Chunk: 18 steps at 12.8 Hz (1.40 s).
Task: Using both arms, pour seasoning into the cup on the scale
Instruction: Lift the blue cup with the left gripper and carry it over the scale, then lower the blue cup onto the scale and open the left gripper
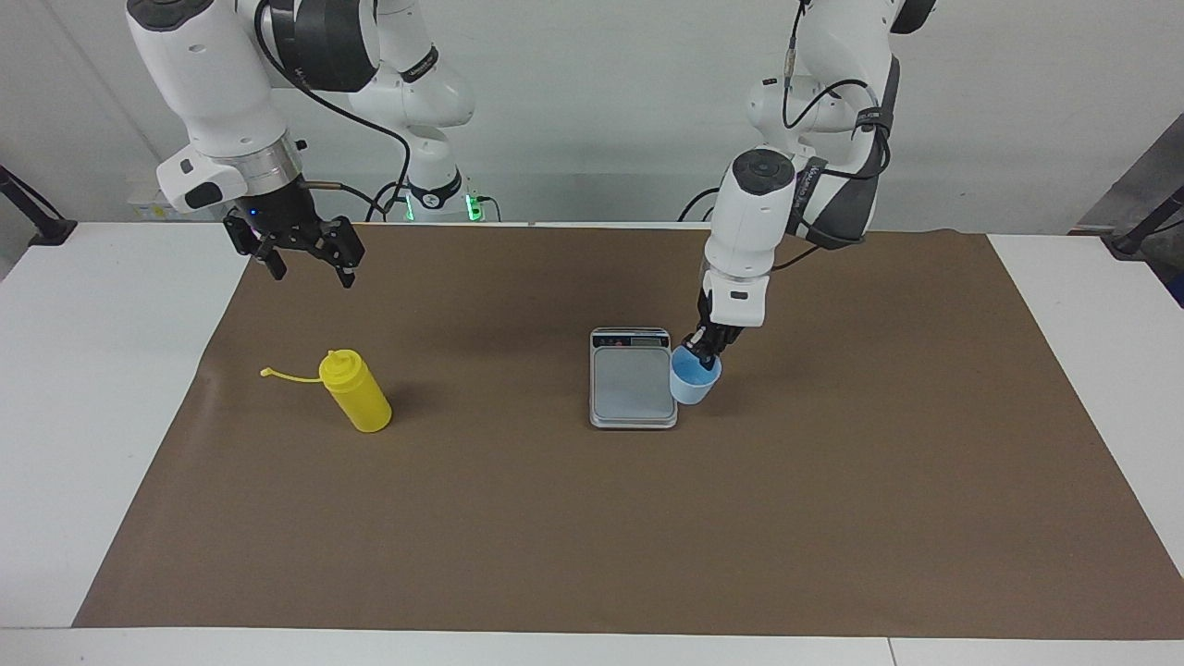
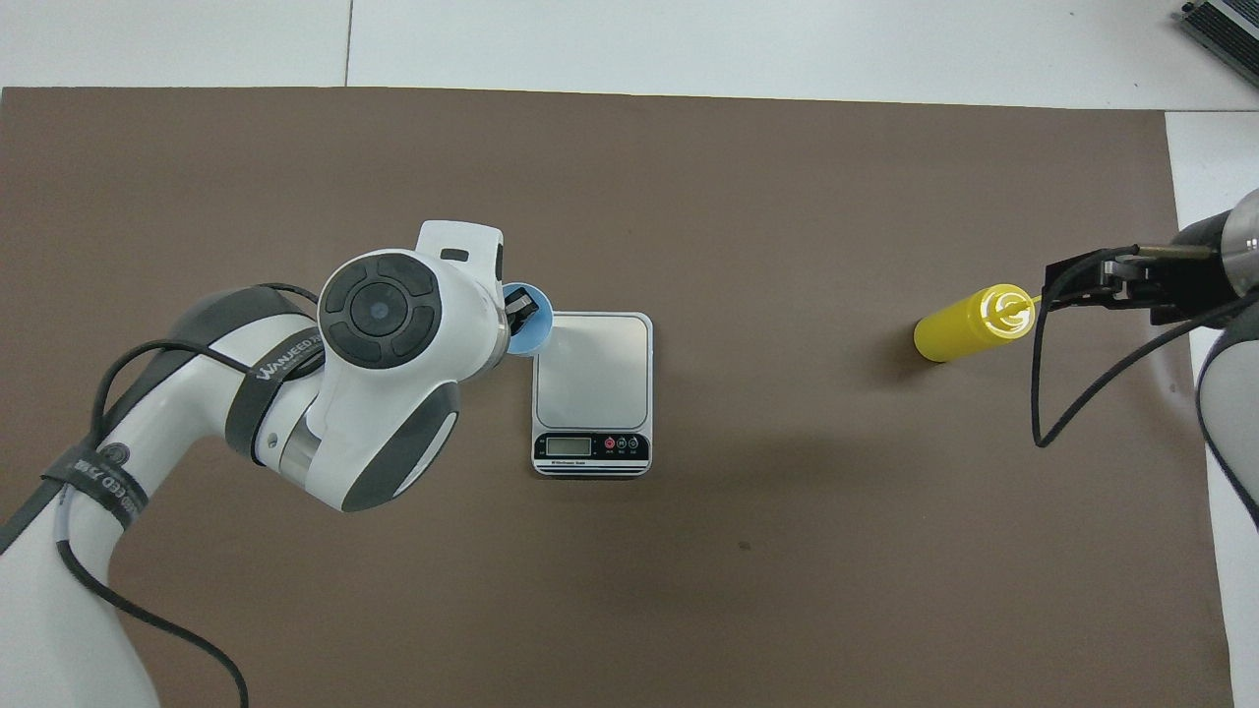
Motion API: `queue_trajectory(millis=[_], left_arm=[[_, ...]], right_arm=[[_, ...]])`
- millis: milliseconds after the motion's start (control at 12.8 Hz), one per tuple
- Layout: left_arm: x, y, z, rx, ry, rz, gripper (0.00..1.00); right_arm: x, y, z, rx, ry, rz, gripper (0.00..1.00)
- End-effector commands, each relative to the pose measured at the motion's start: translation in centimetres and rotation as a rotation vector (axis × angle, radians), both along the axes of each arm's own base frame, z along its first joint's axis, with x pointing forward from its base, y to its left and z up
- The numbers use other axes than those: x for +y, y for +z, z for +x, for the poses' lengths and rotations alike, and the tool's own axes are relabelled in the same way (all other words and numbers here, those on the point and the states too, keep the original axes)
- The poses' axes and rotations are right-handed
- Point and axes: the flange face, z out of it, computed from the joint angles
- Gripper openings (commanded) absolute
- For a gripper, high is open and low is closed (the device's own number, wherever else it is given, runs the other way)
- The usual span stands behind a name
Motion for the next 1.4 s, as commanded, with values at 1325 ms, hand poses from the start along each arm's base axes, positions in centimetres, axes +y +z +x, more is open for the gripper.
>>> queue_trajectory(millis=[1325], left_arm=[[-6.5, -3.9, -1.4, -0.012, 0.083, 0.018, 0.0]], right_arm=[[-0.6, -0.1, -0.7, 0.016, 0.002, 0.018, 1.0]])
